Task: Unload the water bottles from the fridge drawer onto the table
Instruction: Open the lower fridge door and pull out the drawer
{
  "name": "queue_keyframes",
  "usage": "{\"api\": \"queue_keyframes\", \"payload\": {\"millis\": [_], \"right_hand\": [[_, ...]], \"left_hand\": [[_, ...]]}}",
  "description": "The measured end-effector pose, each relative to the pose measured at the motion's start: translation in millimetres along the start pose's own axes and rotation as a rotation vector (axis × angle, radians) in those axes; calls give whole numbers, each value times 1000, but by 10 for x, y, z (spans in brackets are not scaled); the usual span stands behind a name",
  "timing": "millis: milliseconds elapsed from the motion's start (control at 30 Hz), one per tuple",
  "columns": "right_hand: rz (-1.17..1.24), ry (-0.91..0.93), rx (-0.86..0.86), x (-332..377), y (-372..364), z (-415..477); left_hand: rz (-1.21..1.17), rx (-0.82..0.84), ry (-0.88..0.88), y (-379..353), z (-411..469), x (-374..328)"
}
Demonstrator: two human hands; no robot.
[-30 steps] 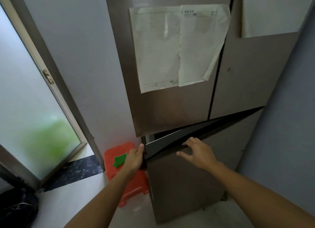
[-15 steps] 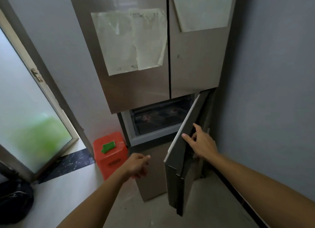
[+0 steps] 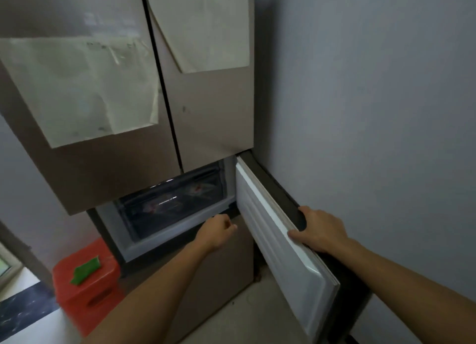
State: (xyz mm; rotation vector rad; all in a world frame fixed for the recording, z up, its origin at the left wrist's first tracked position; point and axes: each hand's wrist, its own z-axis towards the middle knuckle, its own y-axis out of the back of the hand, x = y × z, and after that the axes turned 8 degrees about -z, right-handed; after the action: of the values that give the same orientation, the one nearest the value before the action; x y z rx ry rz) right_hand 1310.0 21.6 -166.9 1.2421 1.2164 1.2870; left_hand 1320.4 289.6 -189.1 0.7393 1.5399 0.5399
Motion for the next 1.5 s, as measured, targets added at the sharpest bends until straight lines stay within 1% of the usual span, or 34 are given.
{"api": "queue_keyframes", "payload": {"millis": [100,300,367,433,500,567,800,1000,1133,1200,1267,1333,1400,1500], "right_hand": [[-18,-61,-60,-384,-21,60],[-70,-179,-133,-1180,-128,222],[-117,-171,-153,-1425,-150,303],[-131,-151,-151,-1643,-143,423],[-131,-123,-151,-1827,-129,565],[-135,-89,-151,-1993,-115,704],[-161,41,-177,-2459,-157,1115],[-176,107,-214,-2662,-176,1317],[-167,127,-221,-2678,-184,1368],[-126,168,-263,-2617,-173,1417],[-78,237,-329,-2446,-153,1498],[-5,328,-382,-2151,-124,1606],[79,437,-376,-1775,-101,1708],[181,542,-269,-1149,-158,1851]], "left_hand": [[91,-24,-149,-222,410,-363],[279,6,-396,-766,1042,-1043],[342,27,-450,-925,1222,-1250],[419,70,-465,-1100,1397,-1437],[474,98,-458,-1278,1555,-1587],[475,90,-430,-1434,1670,-1702],[427,-66,-361,-1731,1890,-1884],[429,-79,-289,-1834,1978,-2030],[409,-79,-289,-1804,1989,-2037],[361,-115,-288,-1763,1971,-1971],[296,-190,-271,-1682,1928,-1842],[233,-253,-211,-1542,1864,-1628],[168,-280,-100,-1359,1781,-1328],[61,-344,100,-1018,1624,-802]]}}
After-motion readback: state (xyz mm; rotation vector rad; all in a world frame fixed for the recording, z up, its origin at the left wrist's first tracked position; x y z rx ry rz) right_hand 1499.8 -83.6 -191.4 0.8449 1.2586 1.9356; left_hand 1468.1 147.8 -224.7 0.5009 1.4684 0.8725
